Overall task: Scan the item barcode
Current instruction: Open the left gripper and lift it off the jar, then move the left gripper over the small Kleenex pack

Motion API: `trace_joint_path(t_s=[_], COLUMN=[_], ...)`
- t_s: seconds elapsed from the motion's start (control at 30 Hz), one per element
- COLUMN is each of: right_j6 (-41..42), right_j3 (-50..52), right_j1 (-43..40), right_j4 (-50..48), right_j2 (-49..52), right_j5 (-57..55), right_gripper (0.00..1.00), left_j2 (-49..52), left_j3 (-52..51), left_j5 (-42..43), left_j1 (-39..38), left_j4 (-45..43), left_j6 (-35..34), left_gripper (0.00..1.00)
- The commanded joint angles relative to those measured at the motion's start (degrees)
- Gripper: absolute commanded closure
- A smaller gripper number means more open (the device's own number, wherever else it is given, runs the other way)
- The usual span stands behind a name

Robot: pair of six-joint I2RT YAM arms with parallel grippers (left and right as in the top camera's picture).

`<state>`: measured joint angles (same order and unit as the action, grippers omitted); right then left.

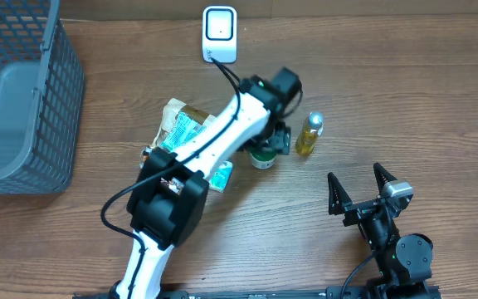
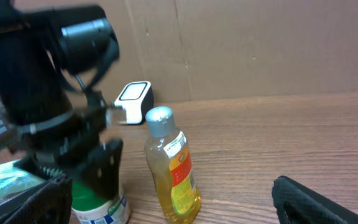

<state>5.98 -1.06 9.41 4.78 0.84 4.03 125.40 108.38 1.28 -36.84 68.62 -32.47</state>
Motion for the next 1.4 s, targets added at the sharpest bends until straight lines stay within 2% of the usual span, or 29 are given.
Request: trace_joint_path(t_s=[0.0, 0.17, 0.2, 0.23, 0.3, 0.33, 0.4, 0.43, 0.53, 0.87, 1.37], right_j6=[-0.2, -0.2, -0.2, -0.2, -0.2, -0.2, -0.2, -0.2, -0.2, -0.2, -0.2], right_j3=[0.6, 0.6, 0.6, 0.6, 0.6, 0.6, 0.6, 0.6, 0.6, 0.6, 0.6], right_j1=[-0.2, -0.2, -0.2, -0.2, -0.2, -0.2, -0.2, -0.2, -0.2, -0.2, -0.2], right_j4=[-0.2, -0.2, -0.2, -0.2, -0.2, -0.2, -0.2, -0.2, -0.2, -0.2, -0.2], right_j2=[-0.7, -0.7, -0.7, -0.7, -0.7, -0.7, -0.7, -0.7, -0.7, -0.7, -0.7], right_j5=[-0.5, -0.5, -0.5, -0.5, -0.5, -0.5, -0.5, -0.5, -0.5, -0.5, -0.5], right_gripper=[0.00, 0.00, 0.00, 0.00, 0.00, 0.00, 0.00, 0.00, 0.00, 0.00, 0.00], left_j2=[-0.7, -0.7, -0.7, -0.7, -0.7, -0.7, -0.7, -0.6, -0.6, -0.6, -0.6], left_j3=[8.5, 17.0, 17.9, 18.2, 18.1, 17.7, 16.4, 15.6, 12.6, 2.3, -0.4], left_j5=[0.7, 0.6, 0.3, 0.2, -0.2, -0.3, -0.7, -0.9, -2.0, -3.0, -3.5], left_j1=[3.3, 6.6, 7.2, 7.7, 9.0, 9.6, 10.5, 10.9, 11.6, 11.7, 11.3], left_j4=[2.8, 8.3, 9.3, 9.9, 11.3, 11.8, 12.8, 13.2, 13.1, 8.9, 6.3], left_j6=[1.2, 2.9, 2.9, 2.9, 2.9, 2.9, 2.9, 2.9, 2.9, 2.9, 2.9], left_gripper=[0.12, 0.11, 0.13, 0.19, 0.41, 0.61, 0.87, 0.94, 0.96, 0.93, 0.93])
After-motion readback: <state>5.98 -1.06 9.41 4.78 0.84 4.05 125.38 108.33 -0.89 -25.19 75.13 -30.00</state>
